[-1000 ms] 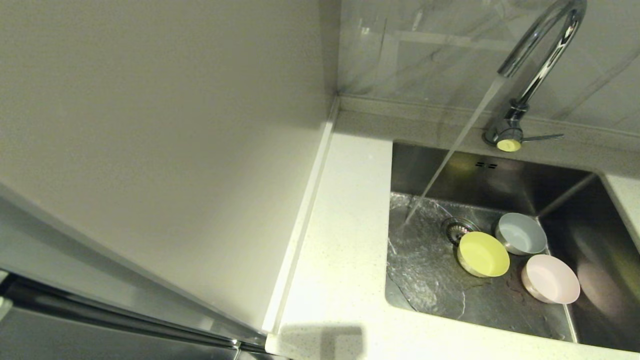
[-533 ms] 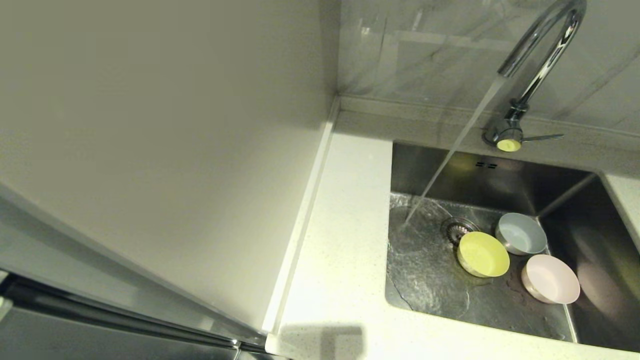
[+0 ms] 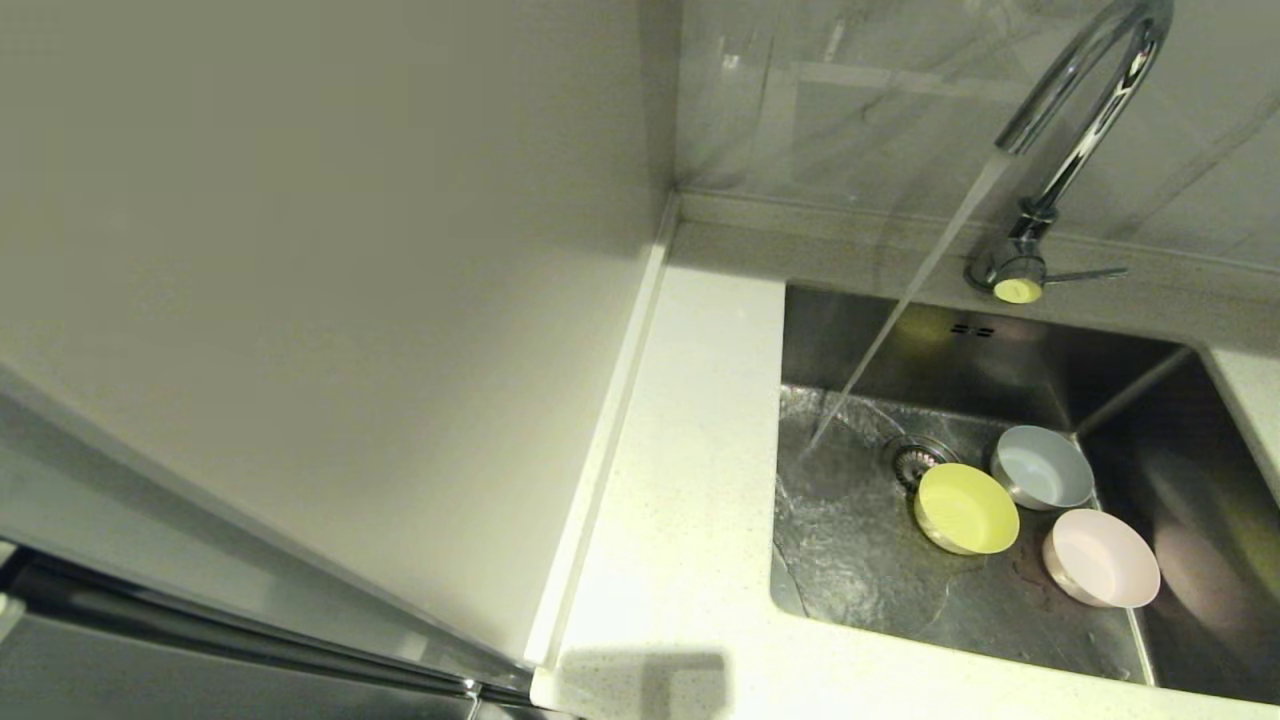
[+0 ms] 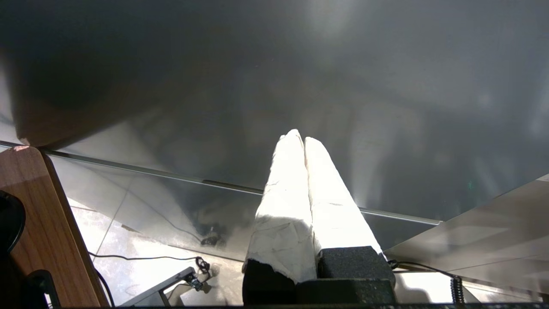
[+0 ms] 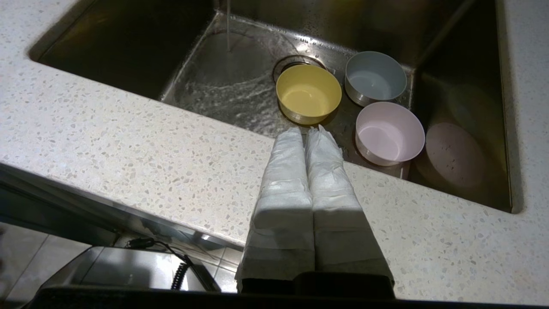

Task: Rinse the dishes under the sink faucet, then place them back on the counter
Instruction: Wait for the water to rinse the bowl

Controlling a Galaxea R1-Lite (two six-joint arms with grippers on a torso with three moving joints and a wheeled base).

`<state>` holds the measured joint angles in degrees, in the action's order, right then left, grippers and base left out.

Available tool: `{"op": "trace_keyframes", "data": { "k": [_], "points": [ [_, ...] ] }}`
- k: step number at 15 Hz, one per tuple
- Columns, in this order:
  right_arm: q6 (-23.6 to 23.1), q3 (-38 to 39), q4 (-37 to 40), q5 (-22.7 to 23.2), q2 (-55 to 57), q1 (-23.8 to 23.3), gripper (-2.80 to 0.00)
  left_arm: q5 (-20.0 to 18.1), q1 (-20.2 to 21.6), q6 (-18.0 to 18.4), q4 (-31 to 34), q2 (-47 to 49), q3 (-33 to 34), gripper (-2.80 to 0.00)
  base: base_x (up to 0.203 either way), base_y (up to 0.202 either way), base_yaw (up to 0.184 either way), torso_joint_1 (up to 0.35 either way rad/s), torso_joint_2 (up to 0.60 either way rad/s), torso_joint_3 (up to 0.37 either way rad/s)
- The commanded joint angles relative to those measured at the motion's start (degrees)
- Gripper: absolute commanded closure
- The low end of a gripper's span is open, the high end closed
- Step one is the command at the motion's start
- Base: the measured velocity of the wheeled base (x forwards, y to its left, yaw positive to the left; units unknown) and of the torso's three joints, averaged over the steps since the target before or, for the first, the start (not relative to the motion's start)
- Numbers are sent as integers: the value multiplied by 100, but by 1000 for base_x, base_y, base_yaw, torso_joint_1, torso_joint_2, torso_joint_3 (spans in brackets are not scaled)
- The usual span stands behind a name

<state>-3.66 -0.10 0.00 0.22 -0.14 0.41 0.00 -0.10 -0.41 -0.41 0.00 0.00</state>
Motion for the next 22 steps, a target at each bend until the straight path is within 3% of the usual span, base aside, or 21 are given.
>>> {"op": "trace_keyframes", "data": {
  "k": [1,22],
  "points": [
    [-12,1,0,4,14,2,0,0,1,-2,-2,0,18,0,0,0,0,0,0,0],
    [-3,1,0,7,14,2,0,0,1,-2,-2,0,18,0,0,0,0,0,0,0]
  ]
}}
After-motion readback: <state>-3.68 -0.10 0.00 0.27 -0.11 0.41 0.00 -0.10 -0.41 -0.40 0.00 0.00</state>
